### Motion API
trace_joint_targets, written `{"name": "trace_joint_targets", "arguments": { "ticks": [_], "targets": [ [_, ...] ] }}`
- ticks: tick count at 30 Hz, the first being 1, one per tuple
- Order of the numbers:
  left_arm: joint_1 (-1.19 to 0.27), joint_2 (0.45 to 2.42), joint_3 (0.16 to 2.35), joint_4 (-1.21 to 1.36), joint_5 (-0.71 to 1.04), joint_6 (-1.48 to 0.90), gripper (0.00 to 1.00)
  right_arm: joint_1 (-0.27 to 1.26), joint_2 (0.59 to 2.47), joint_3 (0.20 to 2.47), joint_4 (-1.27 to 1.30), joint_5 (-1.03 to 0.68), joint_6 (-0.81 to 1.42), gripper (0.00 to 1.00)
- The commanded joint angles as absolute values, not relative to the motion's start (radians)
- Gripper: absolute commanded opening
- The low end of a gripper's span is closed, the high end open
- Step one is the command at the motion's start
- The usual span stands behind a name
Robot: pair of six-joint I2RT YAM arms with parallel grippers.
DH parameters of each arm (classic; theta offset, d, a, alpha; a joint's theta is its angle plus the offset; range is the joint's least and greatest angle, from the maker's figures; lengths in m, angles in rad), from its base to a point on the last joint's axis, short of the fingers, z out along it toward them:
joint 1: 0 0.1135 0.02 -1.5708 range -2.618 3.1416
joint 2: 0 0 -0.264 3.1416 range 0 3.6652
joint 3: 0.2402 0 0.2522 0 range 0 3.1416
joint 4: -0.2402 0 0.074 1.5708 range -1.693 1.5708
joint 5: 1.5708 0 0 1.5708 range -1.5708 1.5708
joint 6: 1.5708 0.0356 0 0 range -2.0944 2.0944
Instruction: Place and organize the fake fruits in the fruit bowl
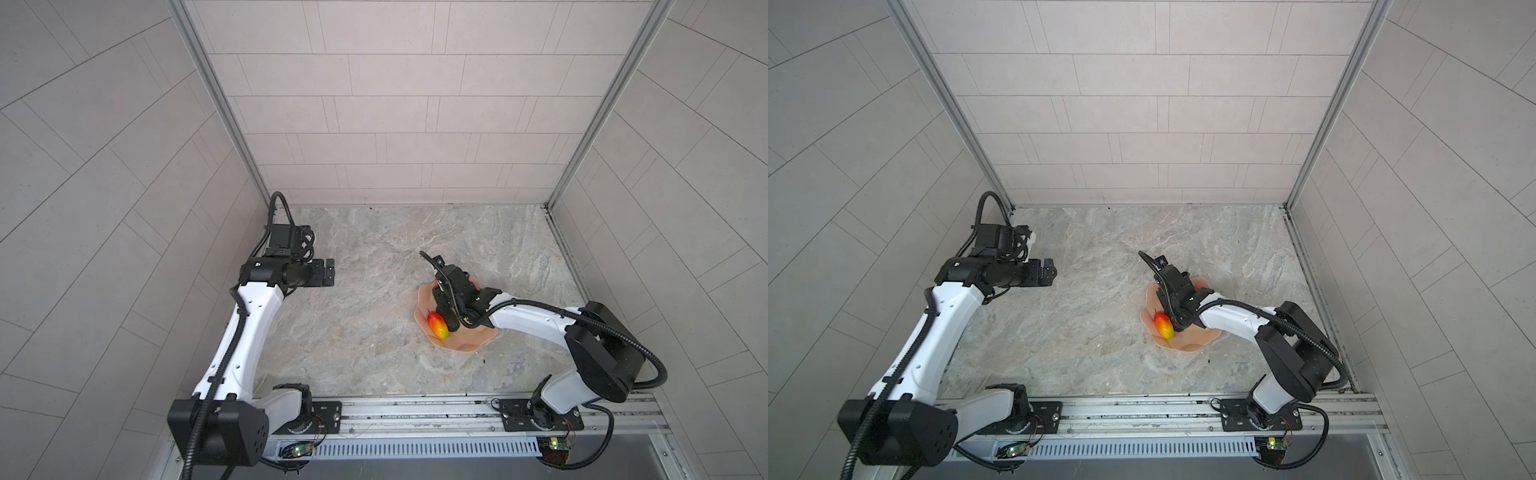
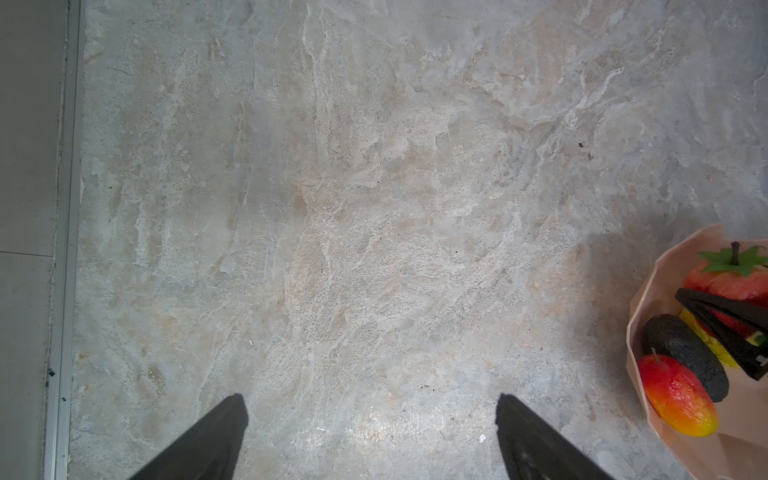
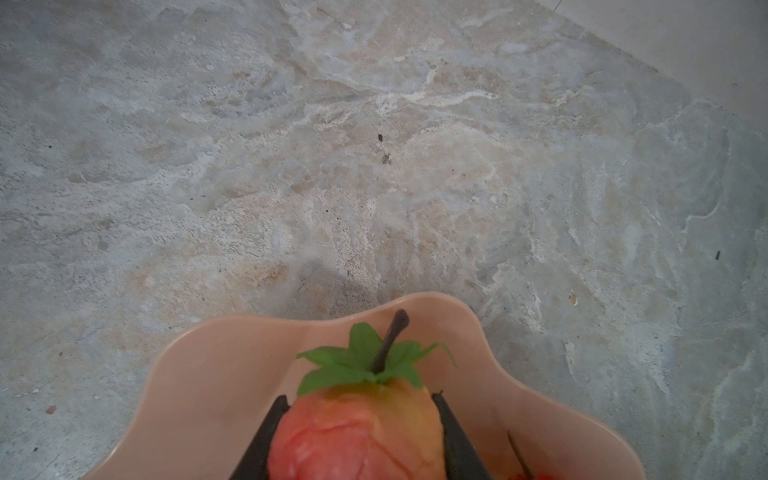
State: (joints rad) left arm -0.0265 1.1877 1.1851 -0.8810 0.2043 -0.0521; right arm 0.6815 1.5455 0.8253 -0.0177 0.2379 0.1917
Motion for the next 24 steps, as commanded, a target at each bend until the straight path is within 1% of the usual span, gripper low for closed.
{"name": "trace_joint_targets", "arguments": {
  "ticks": [1, 4, 5, 7, 11, 19, 21, 23, 24],
  "targets": [
    [-0.027, 1.18, 1.19, -0.878, 0.209, -0.051, 1.0, 0.67, 1.549, 0.796, 0.015, 0.236, 0.203, 0.26],
    [-0.029, 1.183, 1.191, -0.878, 0.21, -0.05, 1.0, 0.667, 1.544, 0.779, 0.025, 0.23, 0.201, 0.31],
    [-0.029, 1.183, 1.191, -0.878, 0.209, -0.051, 1.0, 0.666, 1.543, 0.775, 0.026, 0.231, 0.199, 0.34],
    [-0.03, 1.183, 1.191, -0.879, 0.207, -0.05, 1.0, 0.665, 1.542, 0.769, 0.03, 0.229, 0.198, 0.42],
    [-0.029, 1.184, 1.192, -0.878, 0.207, -0.048, 1.0, 0.664, 1.537, 0.768, 0.031, 0.223, 0.193, 0.53],
    [-0.029, 1.187, 1.193, -0.879, 0.206, -0.049, 1.0, 0.664, 1.478, 0.785, -0.017, 0.222, 0.172, 0.69],
    [-0.029, 1.188, 1.192, -0.879, 0.204, -0.049, 1.0, 0.664, 1.439, 0.793, -0.051, 0.221, 0.165, 0.77],
    [-0.03, 1.187, 1.192, -0.879, 0.2, -0.048, 1.0, 0.664, 1.379, 0.803, -0.094, 0.224, 0.156, 0.91],
    [-0.029, 1.188, 1.193, -0.879, 0.197, -0.049, 1.0, 0.664, 1.34, 0.806, -0.117, 0.227, 0.147, 0.99]
  ]
}}
